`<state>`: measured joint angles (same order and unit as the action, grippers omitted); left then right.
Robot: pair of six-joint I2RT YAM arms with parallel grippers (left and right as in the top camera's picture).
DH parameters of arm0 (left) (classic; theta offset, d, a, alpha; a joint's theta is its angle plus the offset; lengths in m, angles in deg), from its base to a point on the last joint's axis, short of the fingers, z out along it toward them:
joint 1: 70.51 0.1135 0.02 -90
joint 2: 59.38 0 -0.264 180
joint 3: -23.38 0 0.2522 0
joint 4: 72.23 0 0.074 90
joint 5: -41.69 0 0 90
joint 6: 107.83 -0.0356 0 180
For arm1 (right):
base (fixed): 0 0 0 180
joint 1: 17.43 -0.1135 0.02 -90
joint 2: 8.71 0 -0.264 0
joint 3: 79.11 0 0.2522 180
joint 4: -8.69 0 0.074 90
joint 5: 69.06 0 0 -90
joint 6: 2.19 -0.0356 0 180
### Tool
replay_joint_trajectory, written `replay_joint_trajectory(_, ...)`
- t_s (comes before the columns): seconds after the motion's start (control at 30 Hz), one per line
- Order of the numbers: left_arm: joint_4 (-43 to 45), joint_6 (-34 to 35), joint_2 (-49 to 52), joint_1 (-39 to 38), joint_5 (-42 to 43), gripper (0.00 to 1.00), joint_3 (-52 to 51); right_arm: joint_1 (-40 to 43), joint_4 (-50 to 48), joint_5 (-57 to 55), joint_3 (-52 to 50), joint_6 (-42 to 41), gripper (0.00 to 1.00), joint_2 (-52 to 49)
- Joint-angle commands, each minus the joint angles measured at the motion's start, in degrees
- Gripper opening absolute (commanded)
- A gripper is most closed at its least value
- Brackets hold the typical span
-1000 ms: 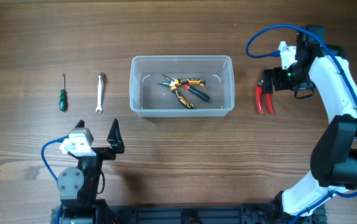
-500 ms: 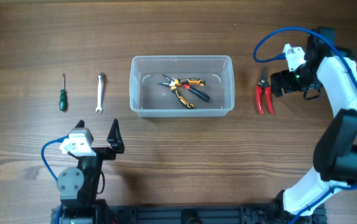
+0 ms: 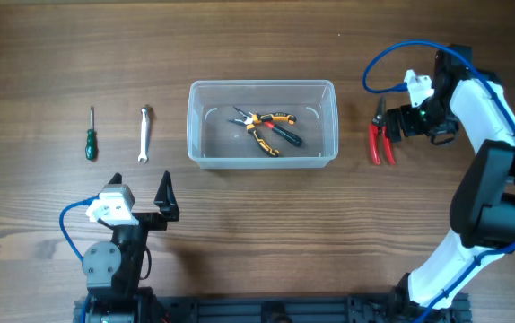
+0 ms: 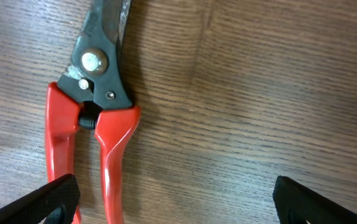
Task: Pack container
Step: 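Lower the right gripper onto the pruning shears pivot and close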
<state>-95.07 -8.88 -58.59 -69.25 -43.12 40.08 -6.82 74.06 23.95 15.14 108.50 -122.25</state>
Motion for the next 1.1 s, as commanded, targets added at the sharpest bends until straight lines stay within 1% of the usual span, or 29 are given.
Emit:
replay_joint_trajectory(0.0,0.04,0.74,-0.42,0.42,-0.15,1.00,-0.37,-0.31,0.22,1.33,-0.26,-1.18,1.00,-2.43)
replay_joint_trajectory(0.5,0.02,0.74,-0.42,0.42,-0.15,1.00,-0.37,-0.31,-0.39,1.33,-0.28,-0.63,0.97,-3.37)
replay_joint_trajectory(1.07,0.02,0.74,-0.42,0.42,-0.15,1.00,-0.37,-2.14,-0.76,1.29,-0.28,-2.03,0.98,-3.37)
